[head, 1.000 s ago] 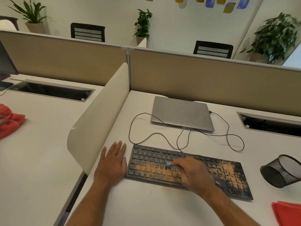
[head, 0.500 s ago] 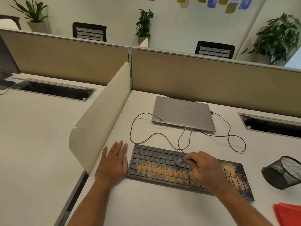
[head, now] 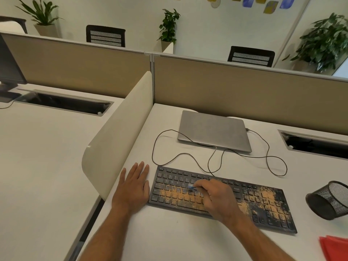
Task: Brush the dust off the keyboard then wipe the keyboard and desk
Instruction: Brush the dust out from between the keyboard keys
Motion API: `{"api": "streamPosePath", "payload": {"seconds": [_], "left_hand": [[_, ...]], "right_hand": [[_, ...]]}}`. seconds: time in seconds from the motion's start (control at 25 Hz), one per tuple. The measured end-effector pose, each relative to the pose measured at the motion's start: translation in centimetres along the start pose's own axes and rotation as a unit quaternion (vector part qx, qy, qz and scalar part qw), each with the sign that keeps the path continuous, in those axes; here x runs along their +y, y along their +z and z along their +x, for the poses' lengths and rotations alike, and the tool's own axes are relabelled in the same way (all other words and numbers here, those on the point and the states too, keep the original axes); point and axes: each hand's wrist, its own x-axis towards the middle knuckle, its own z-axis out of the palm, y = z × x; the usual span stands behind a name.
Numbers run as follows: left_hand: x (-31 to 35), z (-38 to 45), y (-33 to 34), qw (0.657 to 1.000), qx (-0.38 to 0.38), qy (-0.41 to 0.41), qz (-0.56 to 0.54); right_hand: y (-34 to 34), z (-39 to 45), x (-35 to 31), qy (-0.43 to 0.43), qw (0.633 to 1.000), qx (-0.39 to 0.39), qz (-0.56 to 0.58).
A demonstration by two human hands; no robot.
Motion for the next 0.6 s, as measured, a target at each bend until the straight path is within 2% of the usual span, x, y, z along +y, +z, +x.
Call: {"api": "streamPosePath", "payload": {"seconds": [0.12, 0.28, 0.36, 0.44, 0.6], "left_hand": [[0.1, 0.0, -0.1, 1.0, -0.002, 0.0, -0.002], [0.0, -0.1, -0.2, 1.0, -0.009, -0.002, 0.006], [0.1, -0.1, -0.2, 1.0, -0.009, -0.001, 0.008], [0.1, -0.1, -0.2, 1.0, -0.009, -0.001, 0.007], [0.0, 0.0, -0.1, 1.0, -0.006, 0.001, 0.0]], "right_hand": [[0.3, 0.0, 0.1, 0.02, 0.999, -0.011, 0.035], [-0.9, 0.2, 0.7, 0.088, 0.989, 0.055, 0.103], [-1.7, -0.1, 0.8, 0.04, 0.996, 0.069, 0.039], [-1.7, -0.4, 0.5, -0.021, 0.998, 0.049, -0.024], [-0.1, -0.5, -0.1, -0.055, 0.998, 0.0, -0.018]]}}
